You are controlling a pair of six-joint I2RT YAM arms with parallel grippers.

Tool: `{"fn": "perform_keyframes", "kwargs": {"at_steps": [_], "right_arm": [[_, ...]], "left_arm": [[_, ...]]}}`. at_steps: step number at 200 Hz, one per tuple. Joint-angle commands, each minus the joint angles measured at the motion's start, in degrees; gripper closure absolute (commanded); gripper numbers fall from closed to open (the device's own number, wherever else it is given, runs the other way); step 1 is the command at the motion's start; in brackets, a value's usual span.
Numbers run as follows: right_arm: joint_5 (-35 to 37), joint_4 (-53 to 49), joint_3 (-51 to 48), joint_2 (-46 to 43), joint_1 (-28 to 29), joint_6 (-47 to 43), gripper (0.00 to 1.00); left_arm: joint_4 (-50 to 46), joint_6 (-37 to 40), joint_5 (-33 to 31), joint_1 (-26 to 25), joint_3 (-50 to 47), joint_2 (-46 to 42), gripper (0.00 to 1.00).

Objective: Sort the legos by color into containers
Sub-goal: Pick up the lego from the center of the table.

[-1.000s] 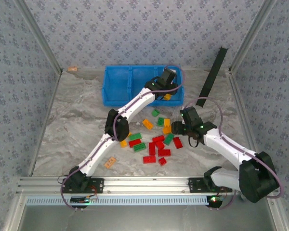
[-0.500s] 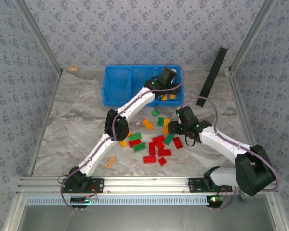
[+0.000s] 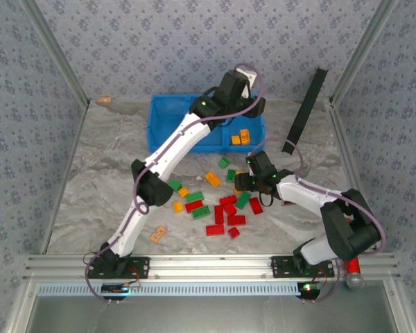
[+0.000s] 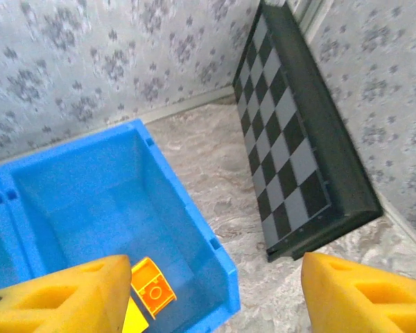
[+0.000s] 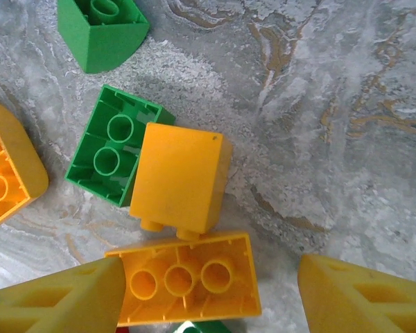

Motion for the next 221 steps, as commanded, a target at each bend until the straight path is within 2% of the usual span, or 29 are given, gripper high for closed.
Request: {"fn": "perform_keyframes", "kwargs": {"at_steps": [1,93,138,198,221], "right_arm": [[-0.8,2.4,2.3,2.1,0.5,0.4,0.31],[-0.8,4.6,6.9,11.9,0.6,-0.7,0.35],[-0.9,4.3,7.6,12.4,0.5,-1.6,0.40],[-1.0,2.8,8.8,13.1,-0.7,-3.0,0.59],[-0.8,1.4,9.6,12.6,-1.1,-4.1,0.64]], "left_arm": [[-2.7,3.4,0.3,0.1,-4.1,-5.1,0.34],[-1.4,7.0,-1.9,0.1,-19.4,-16.6,0.33],[0.8,7.1,-2.3,0.5,-25.0,-20.1,0.32],[-0.1,7.3,-2.2,0.7,-27.4,-21.7,0.32],[-0.5,8.0,-3.5,0.9,-31.8,-25.1,0.32]]}}
